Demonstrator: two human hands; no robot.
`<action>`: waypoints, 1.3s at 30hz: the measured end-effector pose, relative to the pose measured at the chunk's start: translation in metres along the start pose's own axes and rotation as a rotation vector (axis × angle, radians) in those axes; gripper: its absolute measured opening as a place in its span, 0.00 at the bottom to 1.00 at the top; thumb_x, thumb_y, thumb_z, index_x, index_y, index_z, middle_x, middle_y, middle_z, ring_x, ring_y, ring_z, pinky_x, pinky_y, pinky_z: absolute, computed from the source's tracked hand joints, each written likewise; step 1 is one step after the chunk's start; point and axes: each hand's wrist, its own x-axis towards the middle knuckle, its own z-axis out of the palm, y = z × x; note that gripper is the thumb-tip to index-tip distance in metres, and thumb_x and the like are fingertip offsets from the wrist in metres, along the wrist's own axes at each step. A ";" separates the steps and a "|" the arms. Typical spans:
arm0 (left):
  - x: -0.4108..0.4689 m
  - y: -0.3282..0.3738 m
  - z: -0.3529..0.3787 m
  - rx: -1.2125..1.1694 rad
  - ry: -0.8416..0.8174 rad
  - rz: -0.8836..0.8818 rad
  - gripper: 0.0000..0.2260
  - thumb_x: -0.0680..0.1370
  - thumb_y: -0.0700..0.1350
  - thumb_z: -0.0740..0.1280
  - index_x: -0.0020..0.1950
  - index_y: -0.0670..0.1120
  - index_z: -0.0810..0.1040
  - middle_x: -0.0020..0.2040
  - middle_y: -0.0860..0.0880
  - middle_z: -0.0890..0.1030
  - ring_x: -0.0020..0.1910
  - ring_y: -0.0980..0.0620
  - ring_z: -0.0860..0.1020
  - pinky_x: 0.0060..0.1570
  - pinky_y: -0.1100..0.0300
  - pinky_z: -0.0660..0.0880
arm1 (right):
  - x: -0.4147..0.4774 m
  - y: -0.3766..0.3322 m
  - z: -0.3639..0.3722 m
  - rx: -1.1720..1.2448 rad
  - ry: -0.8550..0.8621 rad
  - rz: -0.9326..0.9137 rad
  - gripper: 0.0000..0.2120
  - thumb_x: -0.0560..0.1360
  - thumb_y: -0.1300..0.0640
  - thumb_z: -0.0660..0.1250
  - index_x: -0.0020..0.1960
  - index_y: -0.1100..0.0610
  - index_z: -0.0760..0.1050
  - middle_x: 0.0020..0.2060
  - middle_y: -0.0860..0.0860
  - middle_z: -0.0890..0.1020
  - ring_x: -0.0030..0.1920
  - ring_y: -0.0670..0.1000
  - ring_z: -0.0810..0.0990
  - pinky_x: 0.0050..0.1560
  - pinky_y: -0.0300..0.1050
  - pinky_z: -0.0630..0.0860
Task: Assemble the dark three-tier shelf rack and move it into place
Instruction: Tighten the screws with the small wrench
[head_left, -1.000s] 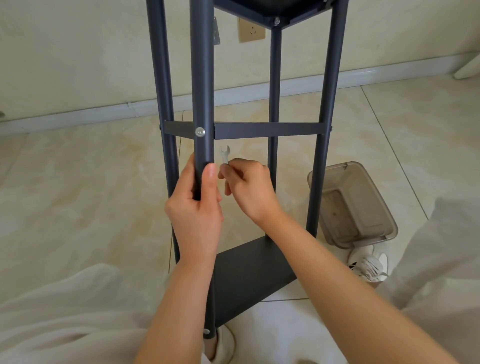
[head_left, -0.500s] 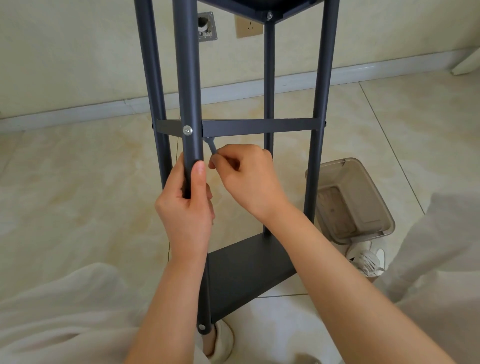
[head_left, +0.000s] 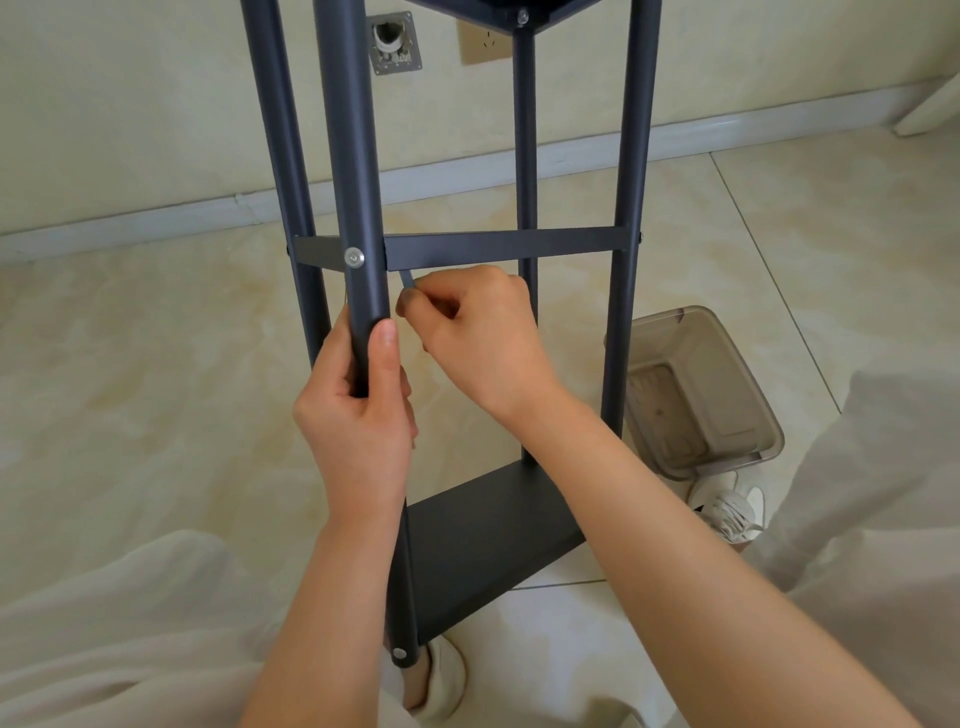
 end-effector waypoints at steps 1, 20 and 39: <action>0.000 0.000 0.000 0.001 0.002 0.000 0.17 0.84 0.51 0.62 0.57 0.36 0.78 0.28 0.47 0.72 0.23 0.50 0.70 0.22 0.59 0.69 | -0.001 0.001 0.000 -0.001 0.001 -0.011 0.17 0.78 0.63 0.64 0.32 0.68 0.74 0.26 0.61 0.75 0.31 0.61 0.73 0.39 0.52 0.73; 0.000 0.000 -0.002 0.008 0.011 -0.021 0.16 0.82 0.54 0.62 0.54 0.43 0.80 0.28 0.45 0.73 0.23 0.45 0.71 0.23 0.55 0.71 | 0.011 0.034 0.042 0.010 0.273 -0.247 0.11 0.76 0.68 0.70 0.35 0.65 0.79 0.27 0.45 0.73 0.27 0.32 0.66 0.35 0.23 0.64; -0.002 0.002 0.000 -0.024 -0.015 -0.012 0.19 0.83 0.53 0.62 0.56 0.37 0.78 0.27 0.49 0.71 0.23 0.50 0.70 0.23 0.58 0.69 | -0.022 0.024 0.010 0.001 -0.004 0.069 0.15 0.78 0.62 0.65 0.34 0.65 0.77 0.22 0.50 0.70 0.28 0.53 0.68 0.32 0.43 0.67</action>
